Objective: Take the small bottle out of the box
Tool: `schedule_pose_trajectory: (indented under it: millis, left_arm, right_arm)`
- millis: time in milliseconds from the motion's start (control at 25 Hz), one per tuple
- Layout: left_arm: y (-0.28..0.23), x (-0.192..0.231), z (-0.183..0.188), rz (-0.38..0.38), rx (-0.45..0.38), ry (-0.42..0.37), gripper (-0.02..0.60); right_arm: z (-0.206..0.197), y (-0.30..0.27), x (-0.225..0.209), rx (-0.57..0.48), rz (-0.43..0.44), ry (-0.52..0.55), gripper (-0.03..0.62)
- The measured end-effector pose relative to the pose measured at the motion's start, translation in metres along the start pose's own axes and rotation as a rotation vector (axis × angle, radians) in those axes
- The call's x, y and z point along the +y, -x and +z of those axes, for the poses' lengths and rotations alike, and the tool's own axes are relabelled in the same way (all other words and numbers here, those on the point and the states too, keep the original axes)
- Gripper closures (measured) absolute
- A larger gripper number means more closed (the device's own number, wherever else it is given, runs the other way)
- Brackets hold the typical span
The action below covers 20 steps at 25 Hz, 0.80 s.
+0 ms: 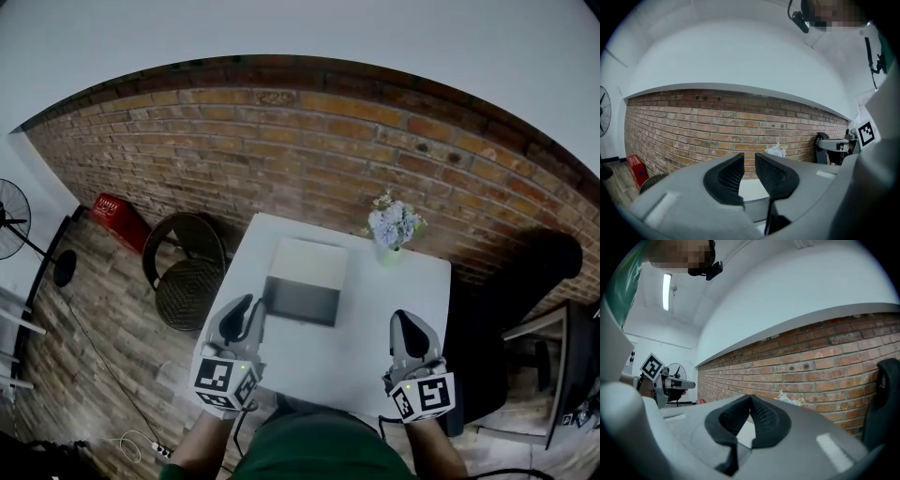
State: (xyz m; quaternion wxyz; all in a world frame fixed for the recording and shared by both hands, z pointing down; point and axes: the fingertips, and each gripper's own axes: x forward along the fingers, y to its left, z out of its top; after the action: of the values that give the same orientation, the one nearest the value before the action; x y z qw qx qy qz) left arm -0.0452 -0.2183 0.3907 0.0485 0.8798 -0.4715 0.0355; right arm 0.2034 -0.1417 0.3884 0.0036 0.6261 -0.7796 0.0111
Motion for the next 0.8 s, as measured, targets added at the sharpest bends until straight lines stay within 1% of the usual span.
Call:
schedule_pose_trajectory:
  millis: [160,400,600,800]
  left_arm:
    - [0.002,0.0,0.002,-0.002,-0.008,0.008,0.502]
    - [0.003,0.003,-0.004,0.001,0.007,0.017,0.501]
    - [0.0,0.006,-0.007,0.0,0.024,0.049,0.501]
    - [-0.003,0.008,-0.009,-0.003,0.03,0.054,0.502]
  right_arm:
    - [-0.006,0.0,-0.002,0.013,-0.006,-0.029,0.591]
    - [-0.01,0.0,-0.002,0.019,-0.007,-0.028,0.591]
    - [-0.014,-0.002,-0.002,0.026,-0.009,-0.036,0.591]
    - [-0.019,-0.006,-0.002,0.039,-0.013,-0.036,0.591]
